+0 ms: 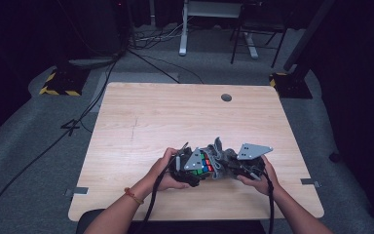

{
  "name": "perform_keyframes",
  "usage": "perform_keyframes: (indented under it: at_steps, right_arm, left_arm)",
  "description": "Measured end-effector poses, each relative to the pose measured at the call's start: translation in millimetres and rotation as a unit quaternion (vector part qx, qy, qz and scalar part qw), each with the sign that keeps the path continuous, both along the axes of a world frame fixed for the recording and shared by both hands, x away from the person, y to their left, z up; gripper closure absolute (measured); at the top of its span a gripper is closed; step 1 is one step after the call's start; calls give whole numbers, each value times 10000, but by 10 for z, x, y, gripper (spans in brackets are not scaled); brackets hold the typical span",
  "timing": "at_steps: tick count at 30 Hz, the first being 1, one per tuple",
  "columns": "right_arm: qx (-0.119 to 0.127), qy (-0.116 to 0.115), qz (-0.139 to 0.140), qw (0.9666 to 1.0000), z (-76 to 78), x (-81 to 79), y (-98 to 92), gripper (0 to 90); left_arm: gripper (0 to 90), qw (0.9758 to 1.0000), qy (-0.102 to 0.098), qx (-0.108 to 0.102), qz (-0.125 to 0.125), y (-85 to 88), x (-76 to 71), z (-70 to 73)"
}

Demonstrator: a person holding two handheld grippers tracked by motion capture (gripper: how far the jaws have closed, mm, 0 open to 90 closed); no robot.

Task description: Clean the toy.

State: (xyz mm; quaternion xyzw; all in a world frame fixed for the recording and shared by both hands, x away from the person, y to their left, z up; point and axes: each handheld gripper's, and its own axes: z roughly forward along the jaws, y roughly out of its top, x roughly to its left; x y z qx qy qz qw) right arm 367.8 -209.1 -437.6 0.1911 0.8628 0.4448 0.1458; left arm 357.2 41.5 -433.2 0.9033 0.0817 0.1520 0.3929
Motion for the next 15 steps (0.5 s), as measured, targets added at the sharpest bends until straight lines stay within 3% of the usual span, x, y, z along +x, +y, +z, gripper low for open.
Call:
perform_keyframes:
  at_steps: [5,9,12,15]
  right_arm:
    - [260,32,202,9995,70,-61,28,777]
    - [464,-79,372,9982,159,-132,109,776]
    - [421,-197,333,9984,187,-145,137,776]
    - [141,-225,109,9996,137,-80,122,776]
  left_arm:
    - [335,9999,63,88,-1,-12,17,-31]
    - [334,9997,108,201,-34,-89,12,-86]
    - [335,9997,78,247,-10,-111,-2,-86]
    - [335,9999,62,144,-33,-75,-14,-50]
